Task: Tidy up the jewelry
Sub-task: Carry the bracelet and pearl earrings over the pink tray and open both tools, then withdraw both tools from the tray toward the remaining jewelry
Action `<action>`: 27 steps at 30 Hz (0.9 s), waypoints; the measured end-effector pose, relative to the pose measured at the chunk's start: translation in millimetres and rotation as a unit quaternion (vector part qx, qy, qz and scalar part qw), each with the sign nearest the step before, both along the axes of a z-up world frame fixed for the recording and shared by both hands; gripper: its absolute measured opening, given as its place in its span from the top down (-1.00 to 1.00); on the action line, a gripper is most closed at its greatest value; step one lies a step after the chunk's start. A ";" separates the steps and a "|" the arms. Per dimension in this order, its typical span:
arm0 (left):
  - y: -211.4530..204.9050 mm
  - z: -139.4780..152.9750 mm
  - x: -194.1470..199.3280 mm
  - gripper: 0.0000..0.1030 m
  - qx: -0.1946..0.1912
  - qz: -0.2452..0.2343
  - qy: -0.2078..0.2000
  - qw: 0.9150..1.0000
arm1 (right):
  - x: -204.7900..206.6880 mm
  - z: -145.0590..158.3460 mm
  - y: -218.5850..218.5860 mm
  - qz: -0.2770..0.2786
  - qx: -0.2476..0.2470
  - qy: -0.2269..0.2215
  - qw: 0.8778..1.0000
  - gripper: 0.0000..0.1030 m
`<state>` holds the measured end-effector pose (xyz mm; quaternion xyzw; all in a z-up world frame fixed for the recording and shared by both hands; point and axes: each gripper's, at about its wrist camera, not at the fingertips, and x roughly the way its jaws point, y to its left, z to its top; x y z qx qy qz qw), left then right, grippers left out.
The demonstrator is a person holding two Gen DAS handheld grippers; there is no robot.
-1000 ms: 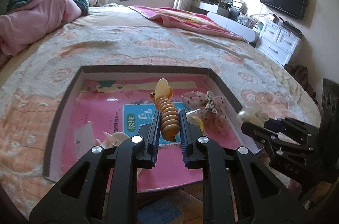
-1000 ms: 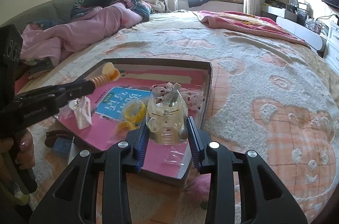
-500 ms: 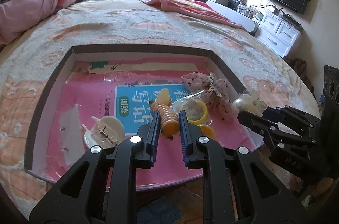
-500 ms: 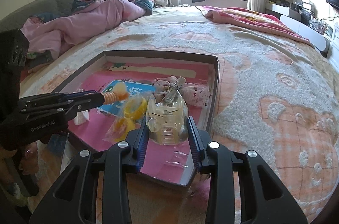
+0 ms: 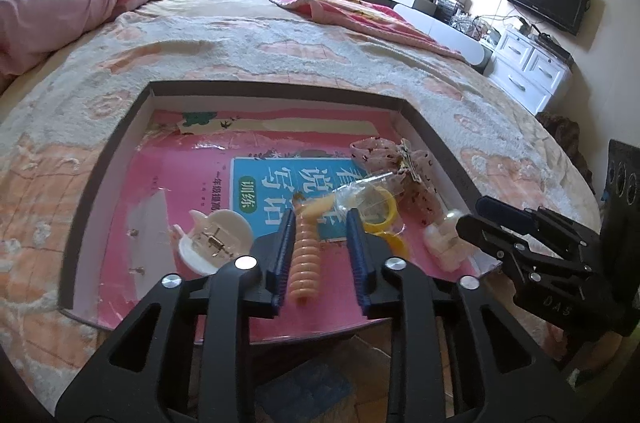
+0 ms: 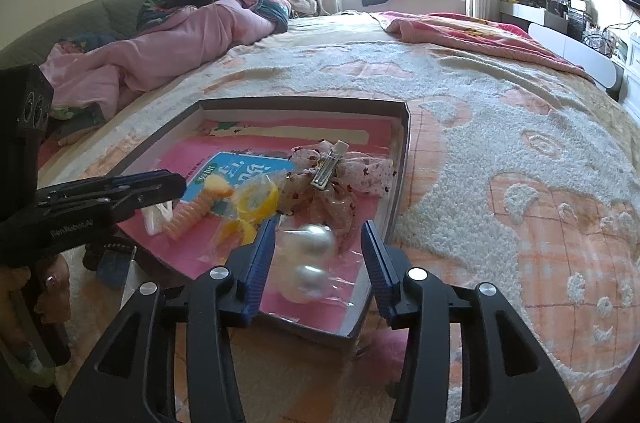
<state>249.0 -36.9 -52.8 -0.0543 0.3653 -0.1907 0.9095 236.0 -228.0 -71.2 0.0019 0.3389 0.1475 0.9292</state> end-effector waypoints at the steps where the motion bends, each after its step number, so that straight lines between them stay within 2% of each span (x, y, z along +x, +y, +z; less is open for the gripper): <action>1: 1.0 0.9 -1.0 0.59 -0.002 0.001 -0.001 1.000 | -1.9 0.7 -0.1 -0.001 0.000 -0.002 1.000 0.10; 5: 5.6 6.8 -5.6 0.47 -0.003 0.008 -0.010 1.000 | -8.1 4.4 -0.2 0.001 0.008 -0.009 1.000 -0.12; 9: 12.5 11.5 -11.3 0.45 -0.008 0.017 -0.015 1.000 | -12.3 7.1 -2.1 -0.001 0.013 -0.013 1.000 -0.23; 11: 15.2 13.4 -14.2 0.38 -0.007 0.021 -0.017 1.000 | -14.2 8.5 -4.4 -0.008 0.017 -0.016 1.000 -0.33; 15: 20.9 15.4 -21.5 0.28 -0.007 0.030 -0.020 0.999 | -17.6 11.4 -8.6 -0.012 0.026 -0.019 0.999 -0.42; 19: 26.0 19.2 -29.2 0.02 -0.010 0.039 -0.026 0.999 | -22.9 14.7 -10.2 -0.016 0.025 -0.028 0.999 -0.50; 27: 29.4 26.5 -43.0 -0.30 -0.009 0.039 -0.040 0.998 | -36.2 22.2 -9.9 -0.016 0.021 -0.043 0.999 -0.51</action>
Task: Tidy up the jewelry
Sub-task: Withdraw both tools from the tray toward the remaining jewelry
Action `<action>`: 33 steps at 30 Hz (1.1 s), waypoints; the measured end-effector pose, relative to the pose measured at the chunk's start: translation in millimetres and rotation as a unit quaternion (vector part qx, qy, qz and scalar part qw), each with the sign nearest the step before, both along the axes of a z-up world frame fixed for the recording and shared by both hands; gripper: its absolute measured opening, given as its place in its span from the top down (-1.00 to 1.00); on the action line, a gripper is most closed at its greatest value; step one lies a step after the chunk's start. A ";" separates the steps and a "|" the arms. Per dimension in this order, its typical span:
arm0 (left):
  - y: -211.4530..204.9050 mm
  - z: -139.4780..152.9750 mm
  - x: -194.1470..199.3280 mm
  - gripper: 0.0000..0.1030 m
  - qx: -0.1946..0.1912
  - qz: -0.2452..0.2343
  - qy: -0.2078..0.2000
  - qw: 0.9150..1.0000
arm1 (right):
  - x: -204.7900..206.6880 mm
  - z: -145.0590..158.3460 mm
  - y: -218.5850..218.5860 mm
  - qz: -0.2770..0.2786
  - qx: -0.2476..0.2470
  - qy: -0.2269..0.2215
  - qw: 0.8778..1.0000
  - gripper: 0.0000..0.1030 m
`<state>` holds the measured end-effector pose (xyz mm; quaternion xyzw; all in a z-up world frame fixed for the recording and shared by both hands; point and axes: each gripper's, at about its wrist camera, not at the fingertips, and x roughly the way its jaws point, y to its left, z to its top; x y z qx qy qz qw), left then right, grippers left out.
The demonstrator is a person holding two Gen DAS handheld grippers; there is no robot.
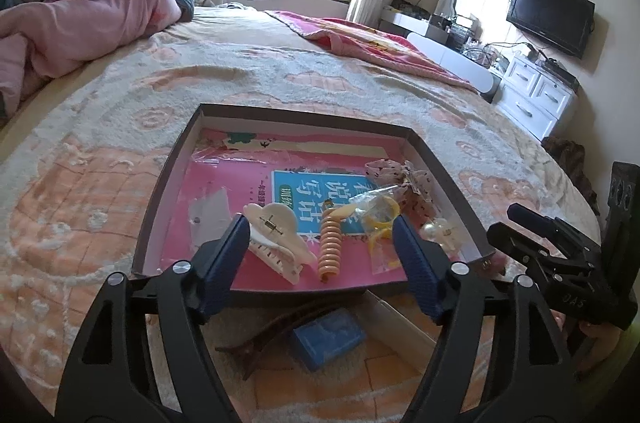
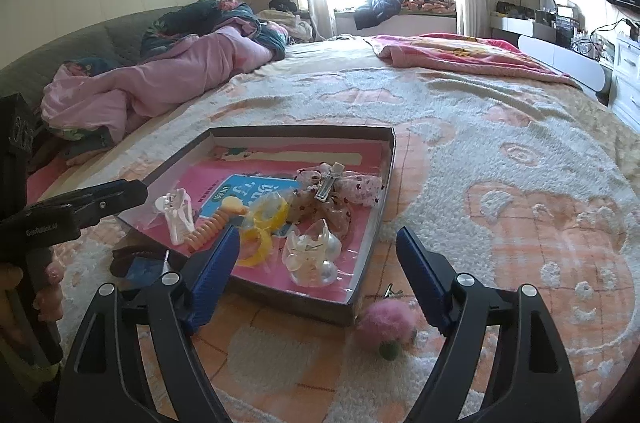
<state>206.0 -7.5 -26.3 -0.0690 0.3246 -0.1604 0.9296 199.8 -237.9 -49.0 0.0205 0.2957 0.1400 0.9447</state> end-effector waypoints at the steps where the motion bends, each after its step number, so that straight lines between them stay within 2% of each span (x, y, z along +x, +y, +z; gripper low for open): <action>1: -0.2 1.2 -2.6 -0.37 0.001 0.000 -0.002 1.000 | -2.1 1.3 0.4 0.001 0.000 -0.002 1.000 -0.51; 9: 7.5 4.3 -17.5 -0.41 0.002 0.003 -0.008 1.000 | -15.7 7.8 5.0 0.009 -0.001 -0.010 1.000 -0.52; 20: 38.8 1.8 -34.6 -0.48 0.004 0.040 -0.001 0.999 | -32.8 6.9 29.8 0.043 -0.006 -0.005 0.999 -0.52; 33: 64.5 -7.1 -49.1 -0.48 0.026 0.066 0.015 0.997 | -46.6 -1.0 64.9 0.094 -0.023 0.006 0.995 -0.52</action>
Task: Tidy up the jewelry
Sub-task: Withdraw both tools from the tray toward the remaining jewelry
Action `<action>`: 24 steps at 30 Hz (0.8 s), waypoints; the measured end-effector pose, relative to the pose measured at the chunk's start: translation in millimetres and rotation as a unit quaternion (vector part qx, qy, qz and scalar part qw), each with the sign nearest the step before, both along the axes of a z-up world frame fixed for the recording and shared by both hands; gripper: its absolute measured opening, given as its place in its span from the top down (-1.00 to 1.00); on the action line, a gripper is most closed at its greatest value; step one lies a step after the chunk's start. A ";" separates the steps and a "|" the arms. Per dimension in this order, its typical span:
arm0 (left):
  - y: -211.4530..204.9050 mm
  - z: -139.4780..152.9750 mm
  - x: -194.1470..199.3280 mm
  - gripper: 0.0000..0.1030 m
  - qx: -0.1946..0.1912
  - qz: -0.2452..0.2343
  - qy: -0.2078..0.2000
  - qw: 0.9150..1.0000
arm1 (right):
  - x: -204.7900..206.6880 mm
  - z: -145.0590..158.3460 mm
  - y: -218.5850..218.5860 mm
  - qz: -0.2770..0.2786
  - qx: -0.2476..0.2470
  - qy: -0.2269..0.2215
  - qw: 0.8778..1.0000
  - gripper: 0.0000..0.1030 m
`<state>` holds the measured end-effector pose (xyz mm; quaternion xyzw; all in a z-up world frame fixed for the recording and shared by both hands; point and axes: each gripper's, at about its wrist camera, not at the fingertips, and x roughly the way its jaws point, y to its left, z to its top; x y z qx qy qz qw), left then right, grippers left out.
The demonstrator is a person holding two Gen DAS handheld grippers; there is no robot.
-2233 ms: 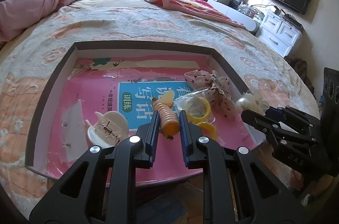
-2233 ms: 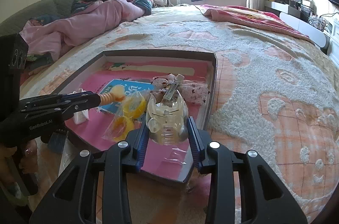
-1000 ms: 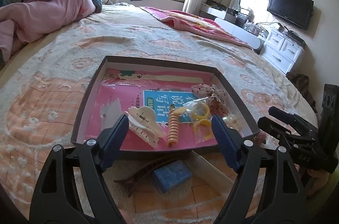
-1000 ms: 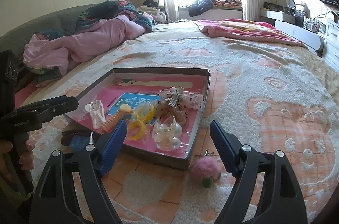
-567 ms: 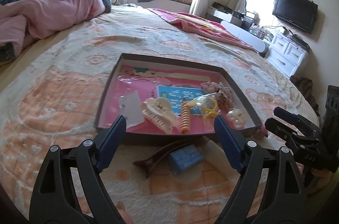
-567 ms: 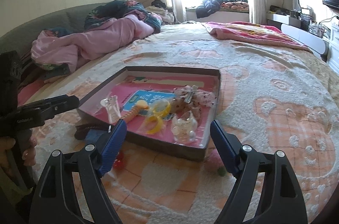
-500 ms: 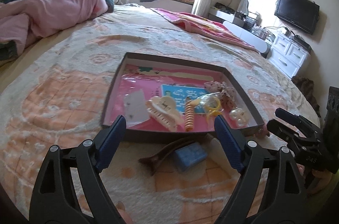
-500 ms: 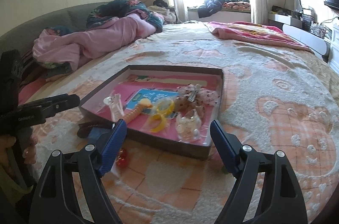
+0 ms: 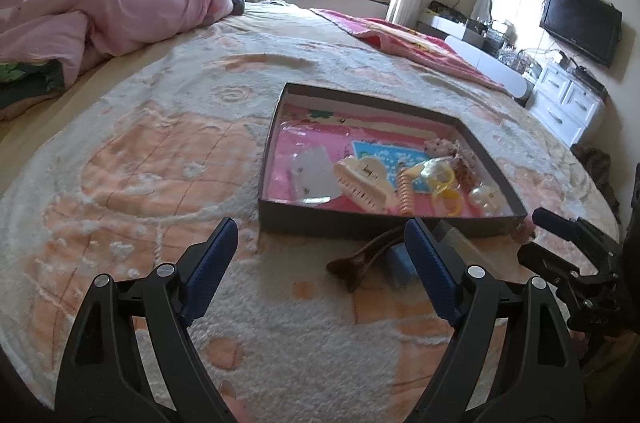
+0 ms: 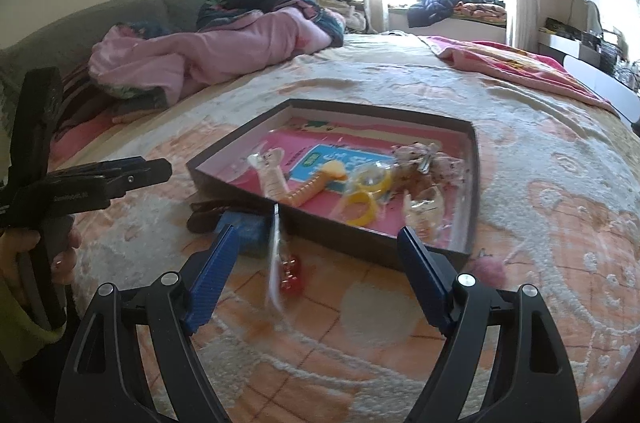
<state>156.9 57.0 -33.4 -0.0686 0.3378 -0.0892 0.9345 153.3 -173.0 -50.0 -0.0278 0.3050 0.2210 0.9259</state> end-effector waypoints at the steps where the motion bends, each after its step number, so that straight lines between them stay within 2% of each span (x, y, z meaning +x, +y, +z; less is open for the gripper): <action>1: -0.2 -2.5 -0.7 -0.48 0.007 -0.002 0.005 1.000 | -0.5 -1.4 2.9 0.003 -0.002 0.001 1.000 -0.52; 4: -2.4 -11.9 -1.0 -0.48 0.030 -0.006 0.019 0.999 | -0.7 -4.4 7.7 0.010 -0.005 0.005 1.000 -0.52; 19: -17.1 -36.9 10.8 -0.48 0.058 -0.048 0.044 0.996 | 5.4 -25.4 23.3 0.030 -0.031 0.025 0.999 -0.52; 21: -19.5 -39.6 12.4 -0.46 0.063 -0.052 0.048 0.996 | 8.0 -28.4 25.3 0.032 -0.034 0.029 0.998 -0.52; 23: -22.0 -41.7 14.1 -0.34 0.068 -0.058 0.054 0.995 | 10.8 -31.7 27.7 0.037 -0.035 0.034 0.998 -0.49; 24: -22.8 -42.6 15.2 -0.32 0.072 -0.059 0.055 0.994 | 11.8 -33.3 28.7 0.039 -0.036 0.037 0.998 -0.40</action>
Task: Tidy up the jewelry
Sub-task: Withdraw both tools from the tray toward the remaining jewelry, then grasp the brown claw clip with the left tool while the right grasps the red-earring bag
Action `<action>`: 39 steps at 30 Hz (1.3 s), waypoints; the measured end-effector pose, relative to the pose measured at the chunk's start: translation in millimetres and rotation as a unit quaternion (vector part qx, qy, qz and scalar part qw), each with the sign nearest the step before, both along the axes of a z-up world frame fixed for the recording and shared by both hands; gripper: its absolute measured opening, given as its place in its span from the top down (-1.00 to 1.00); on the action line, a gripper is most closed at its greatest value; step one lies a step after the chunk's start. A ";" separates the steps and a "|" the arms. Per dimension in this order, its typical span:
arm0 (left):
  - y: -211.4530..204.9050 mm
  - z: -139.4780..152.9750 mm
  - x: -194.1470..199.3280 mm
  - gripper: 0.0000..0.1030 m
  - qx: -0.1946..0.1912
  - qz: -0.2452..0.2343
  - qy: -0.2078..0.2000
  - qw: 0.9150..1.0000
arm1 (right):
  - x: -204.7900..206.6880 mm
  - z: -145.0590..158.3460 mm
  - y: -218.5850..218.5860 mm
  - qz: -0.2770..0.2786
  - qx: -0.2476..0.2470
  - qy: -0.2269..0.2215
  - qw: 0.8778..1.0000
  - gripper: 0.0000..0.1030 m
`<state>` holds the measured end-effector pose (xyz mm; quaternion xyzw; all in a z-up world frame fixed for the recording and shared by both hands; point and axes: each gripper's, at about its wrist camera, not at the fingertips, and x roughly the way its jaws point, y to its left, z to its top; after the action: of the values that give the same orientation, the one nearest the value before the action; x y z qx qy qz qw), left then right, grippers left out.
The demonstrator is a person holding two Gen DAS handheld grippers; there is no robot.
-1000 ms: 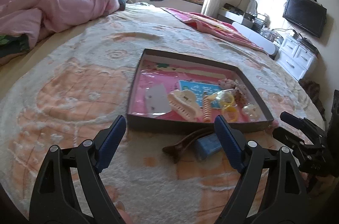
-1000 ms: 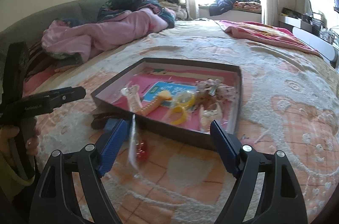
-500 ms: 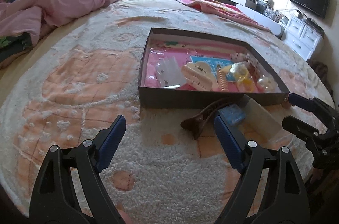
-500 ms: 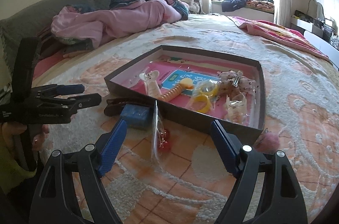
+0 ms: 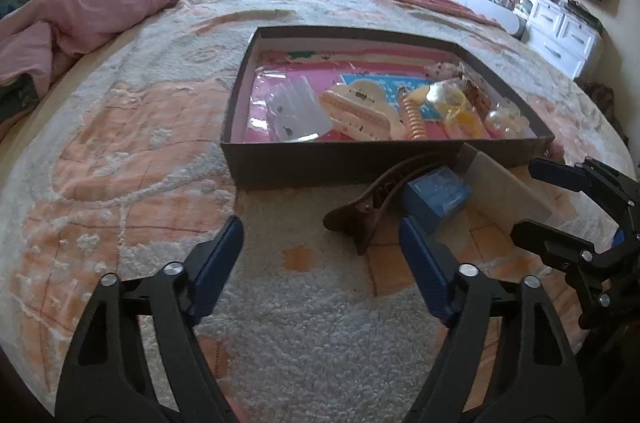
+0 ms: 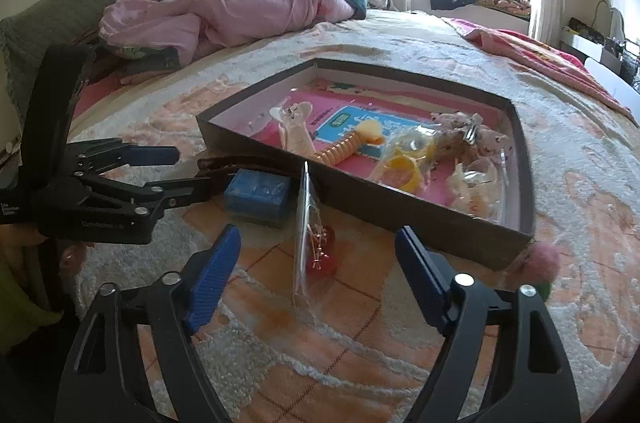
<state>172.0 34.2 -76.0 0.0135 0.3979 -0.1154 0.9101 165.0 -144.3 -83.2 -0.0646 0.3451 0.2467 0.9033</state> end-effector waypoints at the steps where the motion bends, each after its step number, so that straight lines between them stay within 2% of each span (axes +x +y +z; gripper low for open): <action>1: -1.3 -0.8 0.2 -0.31 0.002 -0.003 0.000 1.000 | 2.3 -2.4 2.0 0.003 -0.003 0.004 1.000 -0.32; 3: -3.3 -1.8 1.2 -0.28 0.004 -0.006 0.001 1.000 | 4.9 -6.1 4.8 0.008 -0.008 0.007 1.000 -0.20; 6: -7.2 -3.6 3.7 -0.14 0.008 -0.015 0.002 1.000 | 7.7 -9.4 8.4 0.014 -0.012 0.013 1.000 0.06; 8: -10.3 -4.8 5.3 -0.05 0.013 -0.018 0.002 1.000 | 8.5 -11.9 9.8 0.019 -0.012 0.019 1.000 0.30; 11: -15.4 -4.9 7.6 0.02 0.017 -0.028 -0.003 0.999 | 9.8 -13.0 9.8 0.021 -0.009 0.024 0.999 0.52; 16: -17.7 -5.5 9.1 0.15 0.019 -0.041 -0.006 0.999 | 10.0 -12.6 6.5 0.019 -0.002 0.029 0.999 0.55; 18: -19.7 -5.4 9.7 0.30 0.020 -0.047 -0.006 0.999 | 9.7 -12.6 6.2 0.020 -0.002 0.029 0.999 0.56; 19: -21.3 -5.1 9.4 0.44 0.020 -0.054 -0.007 0.998 | 9.6 -12.5 6.0 0.019 -0.003 0.028 0.999 0.56; 24: -28.5 -4.4 5.0 0.49 0.039 -0.068 -0.013 0.997 | 6.8 -11.5 4.9 0.017 -0.004 0.028 0.999 0.56; 30: -26.8 -2.7 -6.2 0.58 0.049 -0.064 -0.010 0.997 | 2.6 -6.8 -1.4 0.011 0.001 0.024 1.000 0.57; 33: -22.3 -0.9 -12.7 0.62 0.045 -0.053 -0.001 0.998 | 0.4 -2.9 -3.9 0.013 0.003 0.020 1.000 0.57; 39: -14.7 11.8 -28.0 0.64 0.035 -0.034 -0.013 0.999 | -7.1 6.4 -5.2 0.021 0.005 0.003 1.000 0.57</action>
<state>144.1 19.5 -64.2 0.0605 0.3895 -0.1321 0.9095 157.9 -149.5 -76.8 -0.0667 0.3448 0.2676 0.8972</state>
